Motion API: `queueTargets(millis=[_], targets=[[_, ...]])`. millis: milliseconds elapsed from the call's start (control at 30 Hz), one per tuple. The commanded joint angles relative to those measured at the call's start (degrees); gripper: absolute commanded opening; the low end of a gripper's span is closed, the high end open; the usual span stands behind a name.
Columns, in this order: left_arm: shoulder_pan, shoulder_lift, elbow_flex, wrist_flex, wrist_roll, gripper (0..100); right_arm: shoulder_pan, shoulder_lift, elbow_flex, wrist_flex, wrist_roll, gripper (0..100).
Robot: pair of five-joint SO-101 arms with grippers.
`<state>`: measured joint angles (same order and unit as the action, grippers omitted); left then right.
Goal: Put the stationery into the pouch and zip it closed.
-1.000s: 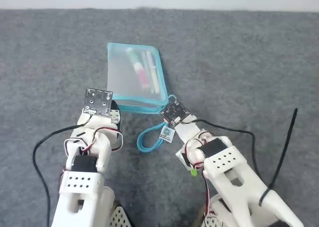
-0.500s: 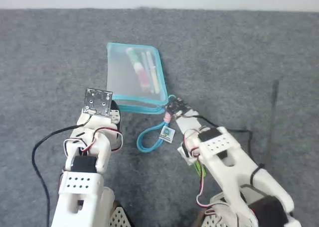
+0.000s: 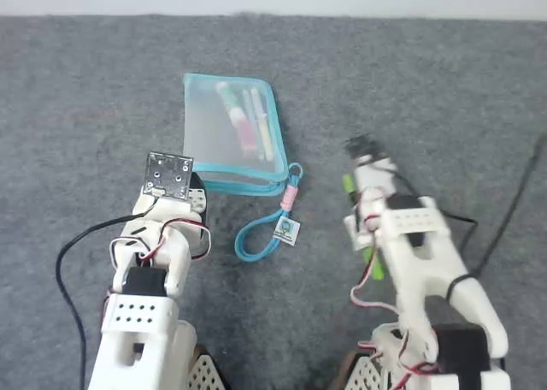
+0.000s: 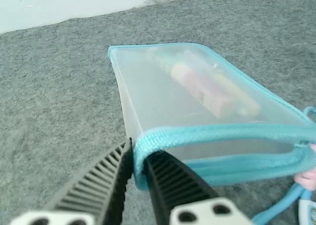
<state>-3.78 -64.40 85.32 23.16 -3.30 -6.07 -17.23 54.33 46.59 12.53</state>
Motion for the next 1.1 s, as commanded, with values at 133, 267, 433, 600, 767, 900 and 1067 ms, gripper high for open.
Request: queueTargets(millis=[133, 267, 433, 600, 767, 900, 1067], targets=[[0.5, -0.4, -1.2, -0.1, -0.5, 1, 5.7, -0.2, -7.8, -2.0, 0.4, 0.7], [0.5, -0.4, -1.2, -0.2, -0.5, 1, 5.1, -0.2, -7.6, -3.0, -0.2, 12.0], [0.5, -0.4, -1.2, -0.1, -0.5, 1, 6.7, -0.8, -6.9, -1.9, -2.2, 22.5], [0.5, -0.4, -1.2, -0.2, -0.5, 1, 5.3, -0.1, -6.0, 1.6, 0.5, 15.0], [0.4, -0.4, -1.2, -0.1, -0.5, 1, 1.4, -0.1, -2.3, 0.1, 0.9, 14.5], [0.1, -0.4, -1.2, -0.1, -0.5, 1, 1.0, 0.8, -1.9, 0.7, 0.5, 14.4], [0.2, -0.4, -1.2, -0.1, -0.5, 1, 1.1, 8.7, -4.4, 1.4, 0.5, 14.3]])
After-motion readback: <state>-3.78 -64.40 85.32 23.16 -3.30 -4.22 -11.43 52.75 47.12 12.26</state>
